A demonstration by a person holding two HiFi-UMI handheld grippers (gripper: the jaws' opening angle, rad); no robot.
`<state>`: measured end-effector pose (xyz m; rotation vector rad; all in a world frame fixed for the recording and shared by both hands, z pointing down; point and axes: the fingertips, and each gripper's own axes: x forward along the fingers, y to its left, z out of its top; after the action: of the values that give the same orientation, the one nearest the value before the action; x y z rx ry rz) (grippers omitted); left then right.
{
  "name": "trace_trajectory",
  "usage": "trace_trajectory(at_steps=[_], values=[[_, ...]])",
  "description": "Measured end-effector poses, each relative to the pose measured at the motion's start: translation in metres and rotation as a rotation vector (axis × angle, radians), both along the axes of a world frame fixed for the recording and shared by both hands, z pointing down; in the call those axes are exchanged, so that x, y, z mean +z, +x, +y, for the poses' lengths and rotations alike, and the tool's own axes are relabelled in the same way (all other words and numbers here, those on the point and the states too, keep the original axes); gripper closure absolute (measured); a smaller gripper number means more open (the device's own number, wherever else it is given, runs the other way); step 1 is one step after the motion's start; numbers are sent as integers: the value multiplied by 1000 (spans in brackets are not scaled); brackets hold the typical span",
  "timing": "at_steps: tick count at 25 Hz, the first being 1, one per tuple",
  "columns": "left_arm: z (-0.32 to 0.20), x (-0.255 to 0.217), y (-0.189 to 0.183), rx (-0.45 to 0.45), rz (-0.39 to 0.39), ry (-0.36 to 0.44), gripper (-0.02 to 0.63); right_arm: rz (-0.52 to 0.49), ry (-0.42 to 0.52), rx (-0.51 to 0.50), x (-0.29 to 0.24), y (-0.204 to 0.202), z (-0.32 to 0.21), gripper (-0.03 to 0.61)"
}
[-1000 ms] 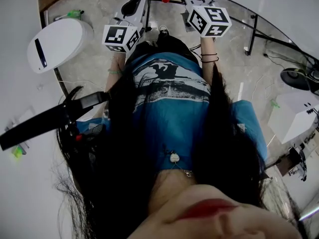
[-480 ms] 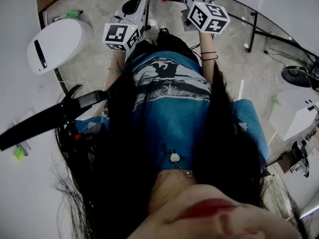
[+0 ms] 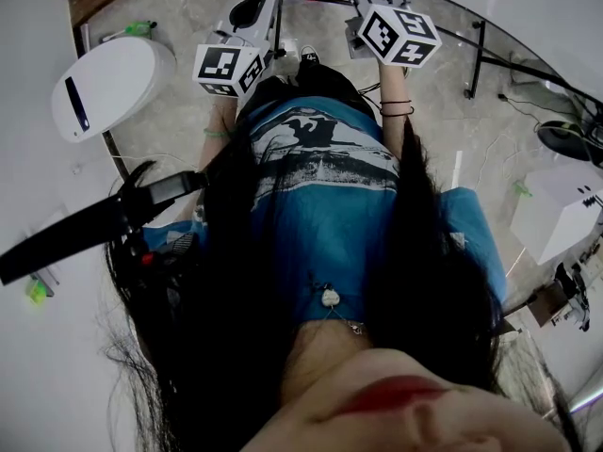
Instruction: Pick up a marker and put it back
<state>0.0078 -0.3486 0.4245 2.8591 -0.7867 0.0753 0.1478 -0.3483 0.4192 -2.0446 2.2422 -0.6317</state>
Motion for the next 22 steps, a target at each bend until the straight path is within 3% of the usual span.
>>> trace_trajectory(at_steps=[7, 14, 22], values=[[6, 1, -1, 16, -1, -1, 606, -15, 14, -2, -5, -5, 10, 490], [63, -2, -64, 26, 27, -18, 606, 3, -16, -10, -5, -76, 70, 491], [113, 12, -66, 31, 27, -49, 606, -3, -42, -41, 8, -89, 120, 491]])
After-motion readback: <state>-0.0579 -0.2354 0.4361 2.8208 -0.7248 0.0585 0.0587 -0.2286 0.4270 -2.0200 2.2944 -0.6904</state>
